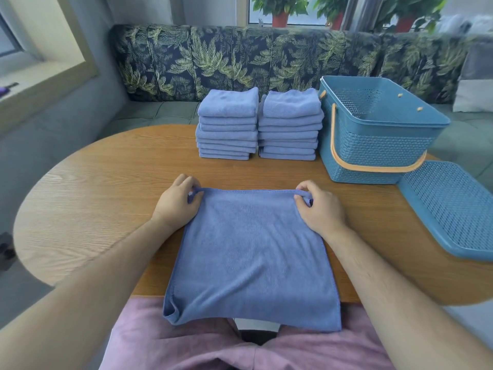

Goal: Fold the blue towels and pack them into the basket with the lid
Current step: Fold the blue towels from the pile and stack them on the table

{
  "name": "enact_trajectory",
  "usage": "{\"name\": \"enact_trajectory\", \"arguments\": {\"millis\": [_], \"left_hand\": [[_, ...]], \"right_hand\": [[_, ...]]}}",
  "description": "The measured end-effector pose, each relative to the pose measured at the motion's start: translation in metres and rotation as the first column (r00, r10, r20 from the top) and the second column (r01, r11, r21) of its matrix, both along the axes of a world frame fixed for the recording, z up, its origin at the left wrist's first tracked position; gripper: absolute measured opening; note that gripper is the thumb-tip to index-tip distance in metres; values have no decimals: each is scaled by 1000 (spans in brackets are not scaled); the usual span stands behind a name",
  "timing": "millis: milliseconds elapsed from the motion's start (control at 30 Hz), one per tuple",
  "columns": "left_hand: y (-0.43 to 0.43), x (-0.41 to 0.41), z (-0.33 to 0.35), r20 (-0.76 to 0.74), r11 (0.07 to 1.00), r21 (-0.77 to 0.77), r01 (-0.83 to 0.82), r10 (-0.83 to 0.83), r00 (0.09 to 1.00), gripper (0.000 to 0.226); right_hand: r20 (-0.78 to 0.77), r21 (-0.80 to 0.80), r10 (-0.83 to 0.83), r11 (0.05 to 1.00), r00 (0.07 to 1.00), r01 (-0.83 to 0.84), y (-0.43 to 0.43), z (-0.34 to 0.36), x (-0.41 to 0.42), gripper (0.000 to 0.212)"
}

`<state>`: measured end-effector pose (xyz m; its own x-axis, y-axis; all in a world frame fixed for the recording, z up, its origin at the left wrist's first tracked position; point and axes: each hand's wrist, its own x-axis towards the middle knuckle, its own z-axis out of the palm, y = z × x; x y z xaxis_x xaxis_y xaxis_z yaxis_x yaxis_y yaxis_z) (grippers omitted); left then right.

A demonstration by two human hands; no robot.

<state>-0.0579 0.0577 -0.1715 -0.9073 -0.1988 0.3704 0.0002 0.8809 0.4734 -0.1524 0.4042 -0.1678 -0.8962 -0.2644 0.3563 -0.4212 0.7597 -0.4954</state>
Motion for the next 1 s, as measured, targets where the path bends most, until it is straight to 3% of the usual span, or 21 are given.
{"name": "enact_trajectory", "arguments": {"millis": [67, 167, 333, 467, 633, 833, 1000], "left_hand": [[-2, -3, -2, 41, 1000, 8, 1, -2, 999, 16], [-2, -6, -3, 60, 999, 19, 31, -32, 998, 23], [2, 2, 6, 120, 998, 15, 55, -56, 991, 13], [8, 7, 24, 126, 998, -35, -44, 48, 991, 20], [13, 11, 78, 56, 965, 263, -9, -6, 998, 12], [6, 12, 139, -26, 907, 418, -47, 64, 998, 6], [4, 13, 196, -121, 874, 485, 13, 53, 991, 12]], "right_hand": [[25, 90, -32, 996, 999, 30, -3, -1, -3, 29], [37, 178, -55, 983, 998, 48, -6, -5, -8, 22], [10, 137, 4, 991, 1000, -5, -6, -3, -6, 18], [122, -13, 107, 994, 987, -106, 2, 24, -3, 11], [129, -202, 85, 978, 988, -58, 13, 83, -4, 11], [159, -339, 137, 938, 978, -77, 16, 147, -4, 10], [96, -337, 122, 938, 988, -83, 21, 190, -3, 18]]}}
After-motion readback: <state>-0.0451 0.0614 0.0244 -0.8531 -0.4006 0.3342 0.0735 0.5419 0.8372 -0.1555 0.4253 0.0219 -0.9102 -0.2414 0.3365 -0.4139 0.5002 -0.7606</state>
